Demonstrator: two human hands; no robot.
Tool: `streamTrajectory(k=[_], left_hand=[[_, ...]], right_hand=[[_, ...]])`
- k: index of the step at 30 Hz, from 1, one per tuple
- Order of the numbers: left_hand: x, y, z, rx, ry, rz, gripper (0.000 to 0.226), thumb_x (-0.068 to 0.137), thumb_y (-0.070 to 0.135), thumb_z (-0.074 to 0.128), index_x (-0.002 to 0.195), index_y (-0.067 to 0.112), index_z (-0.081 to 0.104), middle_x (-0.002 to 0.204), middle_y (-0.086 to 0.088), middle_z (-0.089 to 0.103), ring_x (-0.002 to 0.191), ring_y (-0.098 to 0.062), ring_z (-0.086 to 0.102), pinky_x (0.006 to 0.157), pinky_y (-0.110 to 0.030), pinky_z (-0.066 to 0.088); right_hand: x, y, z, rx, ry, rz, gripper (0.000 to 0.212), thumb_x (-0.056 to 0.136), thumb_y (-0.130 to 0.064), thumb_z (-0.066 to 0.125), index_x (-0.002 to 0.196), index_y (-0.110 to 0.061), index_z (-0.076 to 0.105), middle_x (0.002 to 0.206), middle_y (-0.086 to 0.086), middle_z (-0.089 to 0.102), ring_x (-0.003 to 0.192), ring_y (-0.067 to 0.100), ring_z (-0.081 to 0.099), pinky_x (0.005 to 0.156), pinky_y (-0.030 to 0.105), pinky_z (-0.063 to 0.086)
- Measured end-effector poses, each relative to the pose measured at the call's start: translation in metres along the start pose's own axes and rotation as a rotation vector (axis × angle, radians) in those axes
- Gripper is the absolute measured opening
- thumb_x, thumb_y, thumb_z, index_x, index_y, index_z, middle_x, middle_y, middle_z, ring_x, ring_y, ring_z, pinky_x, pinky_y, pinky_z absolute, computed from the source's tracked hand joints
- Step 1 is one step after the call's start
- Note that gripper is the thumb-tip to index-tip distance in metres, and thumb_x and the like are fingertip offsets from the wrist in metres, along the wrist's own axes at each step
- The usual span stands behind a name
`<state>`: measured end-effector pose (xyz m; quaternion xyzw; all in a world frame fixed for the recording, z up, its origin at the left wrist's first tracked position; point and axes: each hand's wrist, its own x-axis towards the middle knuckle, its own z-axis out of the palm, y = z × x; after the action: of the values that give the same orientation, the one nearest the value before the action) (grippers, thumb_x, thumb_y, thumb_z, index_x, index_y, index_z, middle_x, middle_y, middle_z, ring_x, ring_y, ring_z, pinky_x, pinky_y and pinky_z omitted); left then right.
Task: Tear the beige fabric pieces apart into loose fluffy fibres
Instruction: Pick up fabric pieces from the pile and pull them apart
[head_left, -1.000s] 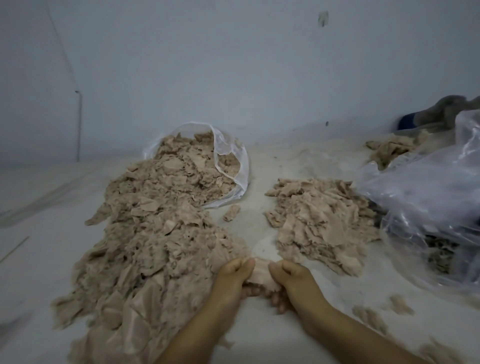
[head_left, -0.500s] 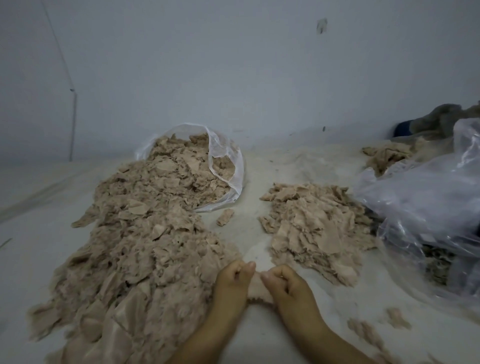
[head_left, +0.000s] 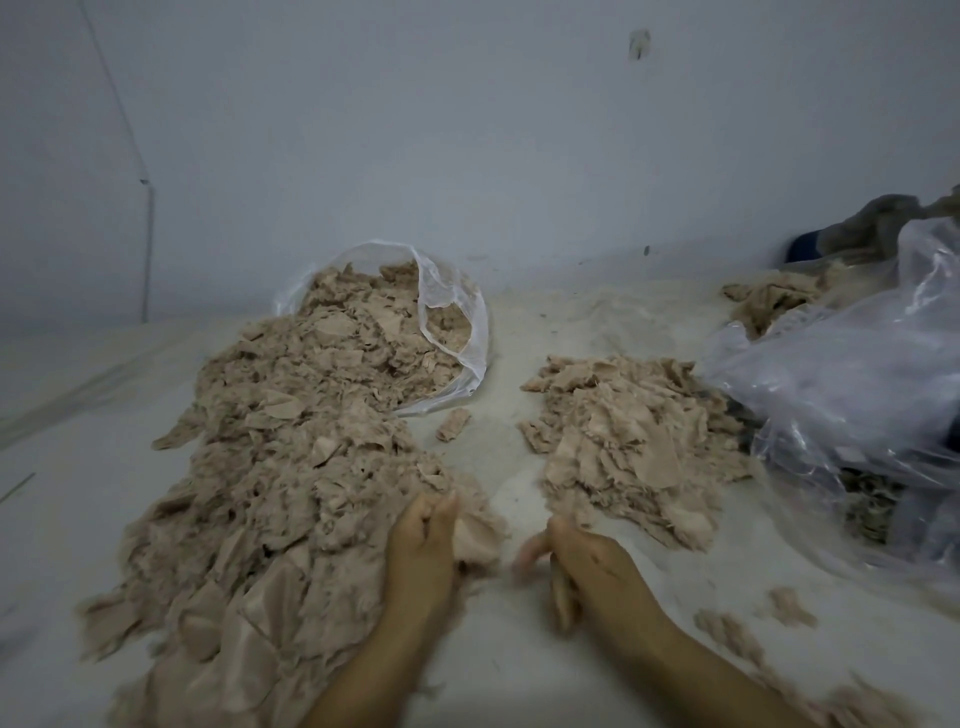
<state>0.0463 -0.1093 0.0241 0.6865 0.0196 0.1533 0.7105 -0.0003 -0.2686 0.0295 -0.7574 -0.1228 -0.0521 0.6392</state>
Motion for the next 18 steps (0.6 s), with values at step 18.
streamTrajectory(k=[18], left_hand=[[-0.017, -0.004, 0.016, 0.124, -0.235, 0.138, 0.042, 0.090, 0.030, 0.056, 0.063, -0.001, 0.046, 0.057, -0.010, 0.039, 0.057, -0.018, 0.036, 0.055, -0.036, 0.029]], right_hand=[[0.016, 0.007, 0.006, -0.024, 0.273, 0.001, 0.024, 0.081, -0.017, 0.073, 0.063, -0.015, 0.059, 0.048, -0.012, 0.050, 0.046, 0.000, 0.042, 0.050, 0.013, 0.034]])
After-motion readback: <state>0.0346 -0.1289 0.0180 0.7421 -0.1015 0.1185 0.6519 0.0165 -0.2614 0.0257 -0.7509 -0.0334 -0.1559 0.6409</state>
